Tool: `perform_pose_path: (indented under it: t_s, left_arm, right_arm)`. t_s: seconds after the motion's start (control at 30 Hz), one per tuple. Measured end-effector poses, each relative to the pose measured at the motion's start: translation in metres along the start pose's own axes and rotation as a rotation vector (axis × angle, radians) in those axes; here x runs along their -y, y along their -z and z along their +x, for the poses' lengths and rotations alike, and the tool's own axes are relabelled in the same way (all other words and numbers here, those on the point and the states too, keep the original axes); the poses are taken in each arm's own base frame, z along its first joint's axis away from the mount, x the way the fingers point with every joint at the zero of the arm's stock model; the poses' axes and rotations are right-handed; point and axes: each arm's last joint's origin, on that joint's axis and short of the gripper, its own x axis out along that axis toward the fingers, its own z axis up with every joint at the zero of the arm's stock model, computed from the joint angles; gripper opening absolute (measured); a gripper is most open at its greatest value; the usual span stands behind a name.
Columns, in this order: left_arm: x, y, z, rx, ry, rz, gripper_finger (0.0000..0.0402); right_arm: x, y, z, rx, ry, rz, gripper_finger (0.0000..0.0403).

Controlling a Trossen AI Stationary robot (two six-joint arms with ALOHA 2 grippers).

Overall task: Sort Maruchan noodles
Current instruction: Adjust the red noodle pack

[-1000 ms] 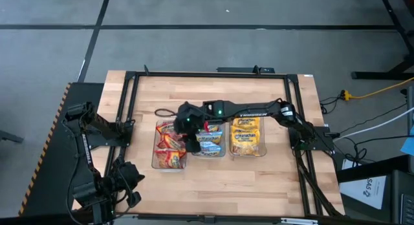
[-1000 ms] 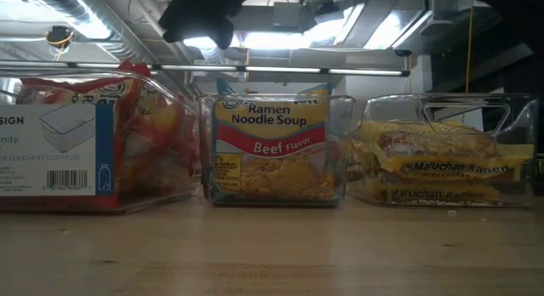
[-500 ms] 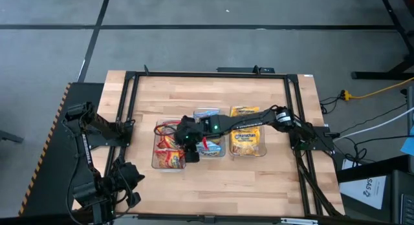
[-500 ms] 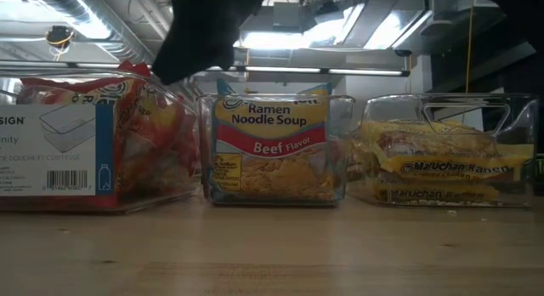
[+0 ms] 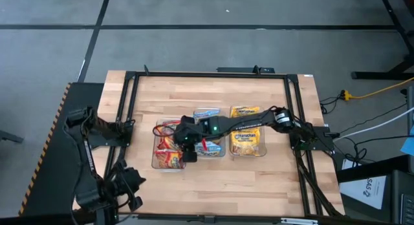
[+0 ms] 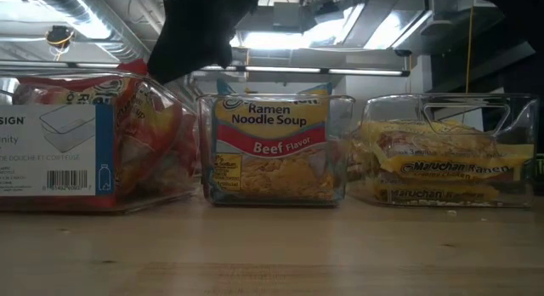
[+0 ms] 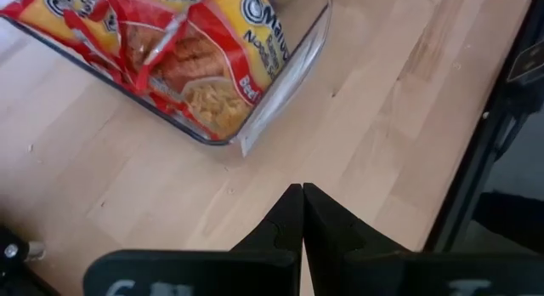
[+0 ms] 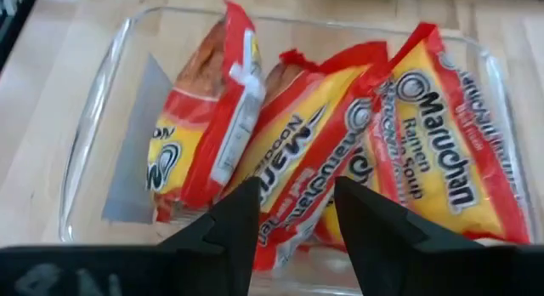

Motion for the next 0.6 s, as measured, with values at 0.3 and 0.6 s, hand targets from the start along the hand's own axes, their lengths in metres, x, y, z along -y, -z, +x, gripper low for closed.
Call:
perform_pose_path:
  t_s: [0.3,0.6]
  left_arm:
    - [0.006,0.008,0.007,-0.026,-0.02,0.004,0.0]
    - [0.004,-0.014,0.018,0.189,-0.059,0.045,0.0]
  right_arm:
    - [-0.009,0.005,-0.001,-0.049,-0.128,0.041,0.0157]
    - [-0.007,0.001,-0.027,-0.188,-0.074,0.067,0.0156]
